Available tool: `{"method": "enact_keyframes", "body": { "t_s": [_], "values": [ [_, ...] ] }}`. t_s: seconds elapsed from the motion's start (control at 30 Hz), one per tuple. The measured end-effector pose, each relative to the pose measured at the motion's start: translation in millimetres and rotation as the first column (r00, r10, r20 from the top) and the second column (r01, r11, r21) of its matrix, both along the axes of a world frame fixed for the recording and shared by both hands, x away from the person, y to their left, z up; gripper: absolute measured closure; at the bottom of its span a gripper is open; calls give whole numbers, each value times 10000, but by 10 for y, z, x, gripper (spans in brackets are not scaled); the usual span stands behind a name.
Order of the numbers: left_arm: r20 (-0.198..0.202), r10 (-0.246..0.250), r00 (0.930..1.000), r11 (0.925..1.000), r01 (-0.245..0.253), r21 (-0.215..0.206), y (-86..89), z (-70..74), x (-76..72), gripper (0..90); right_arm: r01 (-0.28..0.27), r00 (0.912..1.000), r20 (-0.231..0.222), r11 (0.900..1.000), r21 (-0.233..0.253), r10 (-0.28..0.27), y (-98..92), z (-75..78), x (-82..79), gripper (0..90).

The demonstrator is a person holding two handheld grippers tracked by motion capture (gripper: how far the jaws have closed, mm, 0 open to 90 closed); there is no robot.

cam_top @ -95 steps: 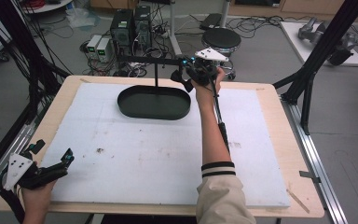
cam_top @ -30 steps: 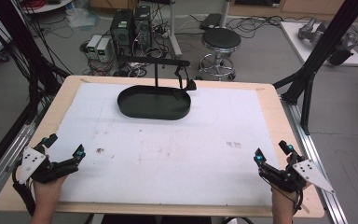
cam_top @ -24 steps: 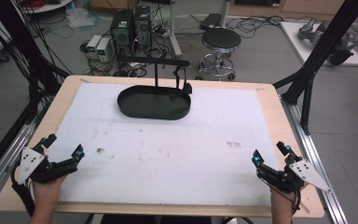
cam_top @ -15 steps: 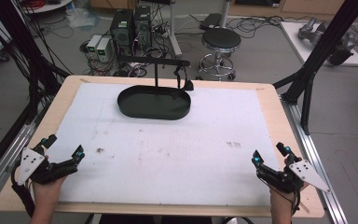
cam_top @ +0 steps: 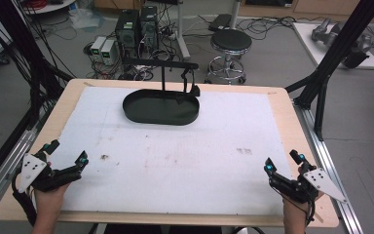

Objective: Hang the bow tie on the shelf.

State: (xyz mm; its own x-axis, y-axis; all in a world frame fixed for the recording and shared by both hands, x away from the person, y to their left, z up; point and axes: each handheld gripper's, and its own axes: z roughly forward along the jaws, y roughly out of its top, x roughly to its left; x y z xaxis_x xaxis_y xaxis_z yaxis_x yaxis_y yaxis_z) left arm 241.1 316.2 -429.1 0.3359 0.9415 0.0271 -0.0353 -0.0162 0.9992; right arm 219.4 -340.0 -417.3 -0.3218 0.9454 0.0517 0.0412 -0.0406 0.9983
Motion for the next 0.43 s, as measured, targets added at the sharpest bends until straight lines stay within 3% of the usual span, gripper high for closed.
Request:
{"method": "enact_keyframes", "body": {
  "t_s": [0.43],
  "values": [
    [54, -104, 9999, 9999, 104, 7, -12, 3, -7, 24, 40, 10000, 28, 9999, 123, -40, -12, -2, 1, 111]
  ]
}}
